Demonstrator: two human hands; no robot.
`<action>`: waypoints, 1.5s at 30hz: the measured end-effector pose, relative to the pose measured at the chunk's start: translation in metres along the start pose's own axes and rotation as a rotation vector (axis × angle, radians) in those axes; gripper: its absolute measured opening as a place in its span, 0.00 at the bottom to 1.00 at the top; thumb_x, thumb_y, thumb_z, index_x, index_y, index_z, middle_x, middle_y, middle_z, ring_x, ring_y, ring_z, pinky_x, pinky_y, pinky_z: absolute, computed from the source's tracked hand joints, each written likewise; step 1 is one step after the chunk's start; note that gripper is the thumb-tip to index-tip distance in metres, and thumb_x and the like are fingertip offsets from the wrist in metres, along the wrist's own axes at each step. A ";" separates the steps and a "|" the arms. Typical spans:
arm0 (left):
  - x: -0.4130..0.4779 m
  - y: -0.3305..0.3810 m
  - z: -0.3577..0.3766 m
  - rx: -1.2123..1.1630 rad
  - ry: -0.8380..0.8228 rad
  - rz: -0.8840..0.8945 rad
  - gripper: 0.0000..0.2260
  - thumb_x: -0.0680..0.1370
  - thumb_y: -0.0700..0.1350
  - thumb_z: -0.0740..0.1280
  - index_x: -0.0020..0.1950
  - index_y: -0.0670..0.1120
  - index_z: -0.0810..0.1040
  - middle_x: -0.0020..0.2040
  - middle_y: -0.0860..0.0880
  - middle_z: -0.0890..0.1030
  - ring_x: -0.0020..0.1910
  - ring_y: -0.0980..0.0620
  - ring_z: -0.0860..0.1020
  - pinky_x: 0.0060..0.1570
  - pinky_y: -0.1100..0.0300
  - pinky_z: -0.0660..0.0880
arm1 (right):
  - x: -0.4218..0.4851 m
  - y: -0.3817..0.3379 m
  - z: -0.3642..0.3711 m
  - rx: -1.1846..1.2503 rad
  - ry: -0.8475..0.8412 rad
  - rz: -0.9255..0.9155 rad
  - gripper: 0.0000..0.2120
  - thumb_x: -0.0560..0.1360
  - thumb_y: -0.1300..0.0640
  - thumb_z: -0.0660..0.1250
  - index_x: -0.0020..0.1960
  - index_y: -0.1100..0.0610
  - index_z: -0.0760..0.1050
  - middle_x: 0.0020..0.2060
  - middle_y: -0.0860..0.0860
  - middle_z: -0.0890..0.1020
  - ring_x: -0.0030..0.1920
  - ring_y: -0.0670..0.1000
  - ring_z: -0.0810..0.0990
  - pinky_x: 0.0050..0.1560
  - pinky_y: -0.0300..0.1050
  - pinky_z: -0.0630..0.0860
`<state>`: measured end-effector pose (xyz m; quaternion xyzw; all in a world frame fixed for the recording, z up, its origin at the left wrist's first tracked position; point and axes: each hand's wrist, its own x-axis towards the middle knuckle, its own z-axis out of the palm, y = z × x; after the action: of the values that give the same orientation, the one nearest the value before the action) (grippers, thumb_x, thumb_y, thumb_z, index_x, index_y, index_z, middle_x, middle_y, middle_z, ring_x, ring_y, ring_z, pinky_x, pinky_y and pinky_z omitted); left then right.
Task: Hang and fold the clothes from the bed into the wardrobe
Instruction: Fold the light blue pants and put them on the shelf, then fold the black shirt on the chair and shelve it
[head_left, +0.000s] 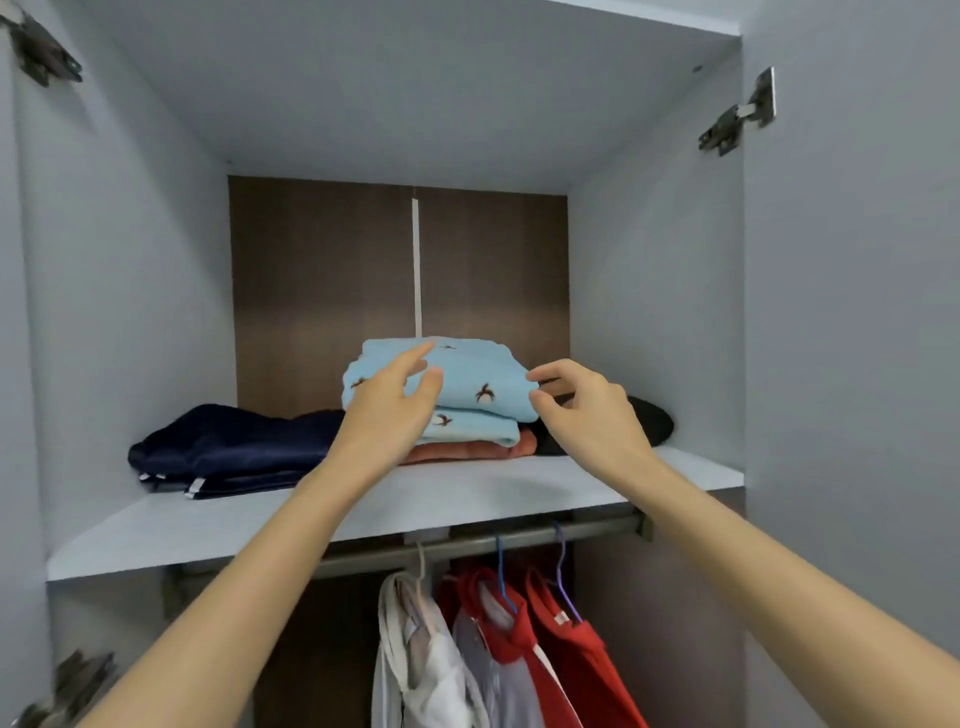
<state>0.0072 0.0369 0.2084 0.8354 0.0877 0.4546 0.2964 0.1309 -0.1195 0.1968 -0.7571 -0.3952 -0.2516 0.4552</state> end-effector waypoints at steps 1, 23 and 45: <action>-0.013 0.009 0.000 -0.020 0.000 0.007 0.19 0.82 0.51 0.57 0.74 0.55 0.66 0.71 0.52 0.71 0.69 0.54 0.68 0.62 0.62 0.63 | -0.016 -0.003 -0.009 -0.012 -0.003 0.006 0.11 0.78 0.49 0.62 0.60 0.45 0.75 0.48 0.41 0.81 0.39 0.41 0.77 0.42 0.43 0.76; -0.324 0.167 0.087 -0.223 -0.341 -0.002 0.18 0.81 0.47 0.60 0.70 0.58 0.67 0.53 0.63 0.76 0.50 0.73 0.72 0.47 0.75 0.66 | -0.348 0.010 -0.246 -0.094 -0.085 0.293 0.09 0.78 0.51 0.64 0.57 0.44 0.76 0.47 0.38 0.80 0.36 0.42 0.79 0.39 0.38 0.75; -0.573 0.299 0.190 -0.319 -1.007 0.110 0.16 0.81 0.49 0.58 0.70 0.54 0.69 0.56 0.60 0.74 0.56 0.58 0.75 0.57 0.59 0.70 | -0.695 0.010 -0.413 -0.267 0.130 0.935 0.08 0.77 0.53 0.65 0.55 0.44 0.77 0.43 0.37 0.81 0.40 0.42 0.80 0.39 0.27 0.70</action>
<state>-0.2024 -0.5224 -0.1034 0.8982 -0.1796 0.0198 0.4008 -0.2591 -0.7455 -0.1332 -0.8881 0.0520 -0.1154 0.4419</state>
